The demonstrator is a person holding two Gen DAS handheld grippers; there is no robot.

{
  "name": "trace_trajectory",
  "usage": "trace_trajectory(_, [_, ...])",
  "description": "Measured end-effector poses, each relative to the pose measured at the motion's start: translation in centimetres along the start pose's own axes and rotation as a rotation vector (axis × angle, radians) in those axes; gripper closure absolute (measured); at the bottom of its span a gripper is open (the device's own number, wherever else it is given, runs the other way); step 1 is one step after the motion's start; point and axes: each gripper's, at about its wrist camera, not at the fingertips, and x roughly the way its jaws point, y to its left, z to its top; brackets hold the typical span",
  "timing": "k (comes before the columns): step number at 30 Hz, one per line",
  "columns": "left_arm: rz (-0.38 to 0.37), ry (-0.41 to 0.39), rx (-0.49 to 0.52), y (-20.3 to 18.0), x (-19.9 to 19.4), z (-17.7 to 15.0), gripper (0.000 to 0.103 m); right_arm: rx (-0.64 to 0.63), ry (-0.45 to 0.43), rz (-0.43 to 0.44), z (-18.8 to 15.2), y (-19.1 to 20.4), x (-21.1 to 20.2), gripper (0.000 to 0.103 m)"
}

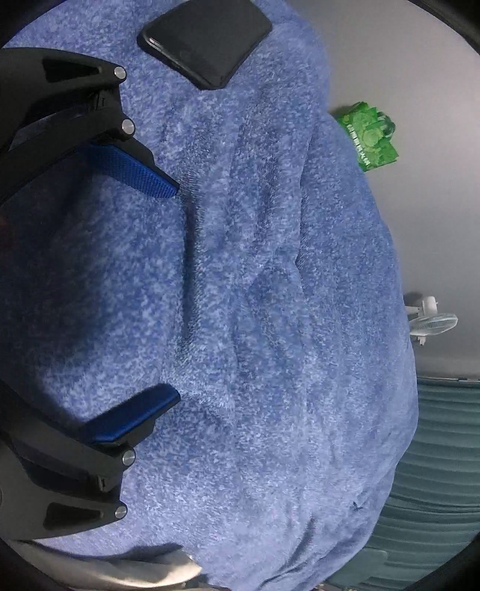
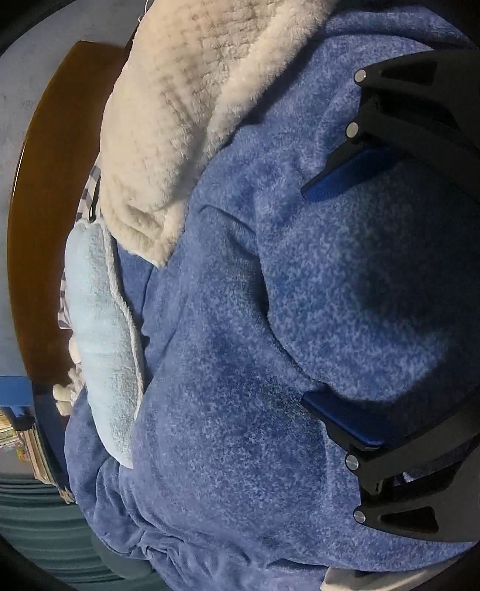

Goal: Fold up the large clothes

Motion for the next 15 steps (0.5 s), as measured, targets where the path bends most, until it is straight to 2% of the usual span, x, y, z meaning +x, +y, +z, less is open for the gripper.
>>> trace_trajectory(6, [0.001, 0.022, 0.008, -0.1, -0.4, 0.0, 0.006, -0.004, -0.002, -0.005, -0.7, 0.6, -1.1, 0.006])
trace_trajectory(15, [0.007, 0.026, 0.012, -0.3, -0.4, 0.1, 0.006, -0.004, -0.002, -0.006, -0.3, 0.1, -0.2, 0.006])
